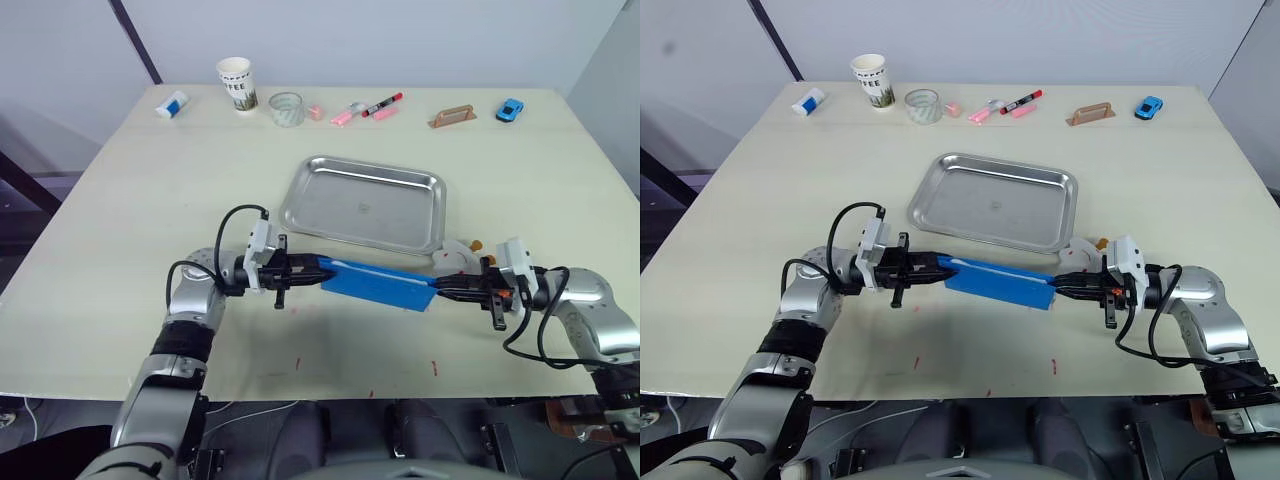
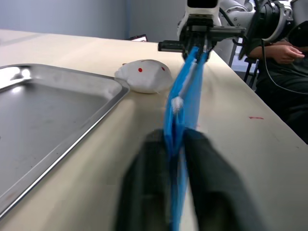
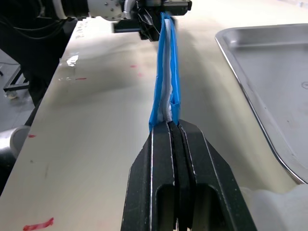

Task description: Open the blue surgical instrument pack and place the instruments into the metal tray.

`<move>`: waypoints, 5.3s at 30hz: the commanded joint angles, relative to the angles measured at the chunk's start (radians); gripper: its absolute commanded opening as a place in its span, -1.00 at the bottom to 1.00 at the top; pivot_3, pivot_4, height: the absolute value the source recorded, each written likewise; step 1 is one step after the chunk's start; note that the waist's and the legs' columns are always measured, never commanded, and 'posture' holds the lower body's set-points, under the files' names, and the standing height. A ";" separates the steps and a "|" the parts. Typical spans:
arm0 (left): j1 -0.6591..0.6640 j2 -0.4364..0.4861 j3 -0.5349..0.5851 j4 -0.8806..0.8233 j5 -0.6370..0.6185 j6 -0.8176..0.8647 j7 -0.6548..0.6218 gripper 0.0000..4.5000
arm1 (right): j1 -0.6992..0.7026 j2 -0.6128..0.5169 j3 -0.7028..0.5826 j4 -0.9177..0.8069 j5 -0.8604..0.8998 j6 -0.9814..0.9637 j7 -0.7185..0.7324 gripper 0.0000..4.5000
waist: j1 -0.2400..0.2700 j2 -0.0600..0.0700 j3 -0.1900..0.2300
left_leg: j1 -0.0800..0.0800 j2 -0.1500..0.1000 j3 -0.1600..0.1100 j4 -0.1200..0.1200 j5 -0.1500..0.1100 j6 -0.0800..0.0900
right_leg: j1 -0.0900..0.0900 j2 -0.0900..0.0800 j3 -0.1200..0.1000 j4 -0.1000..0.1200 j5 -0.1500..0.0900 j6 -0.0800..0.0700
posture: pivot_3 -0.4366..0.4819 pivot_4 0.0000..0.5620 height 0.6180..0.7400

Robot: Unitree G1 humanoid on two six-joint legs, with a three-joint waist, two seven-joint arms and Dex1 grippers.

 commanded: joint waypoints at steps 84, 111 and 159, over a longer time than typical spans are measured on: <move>0.029 -0.008 -0.068 -0.184 0.079 -0.023 0.116 -1.00 | -0.302 0.171 0.125 -0.394 0.008 0.246 -0.266 -0.98 | 0.003 0.001 0.001 | -0.013 -0.001 -0.014 0.007 0.000 0.000 | -0.006 -0.001 -0.008 0.004 0.000 0.000 | -0.05 -0.47 0.76; 0.021 -0.013 -0.075 -0.139 0.097 -0.050 0.119 -1.00 | -0.195 0.055 0.078 -0.361 -0.050 -0.001 -0.053 0.98 | 0.006 0.001 0.001 | -0.012 -0.001 -0.016 0.007 0.000 0.000 | -0.006 -0.001 -0.010 0.004 0.000 0.000 | -0.05 -0.47 0.76; 0.126 0.153 0.080 -0.433 -0.153 0.256 0.075 0.98 | 0.071 0.012 -0.051 -0.149 -0.027 0.106 -0.101 -1.00 | 0.001 0.002 0.001 | -0.012 -0.001 -0.017 0.007 0.000 0.000 | -0.005 -0.001 -0.010 0.004 0.000 -0.001 | -0.05 -0.47 0.76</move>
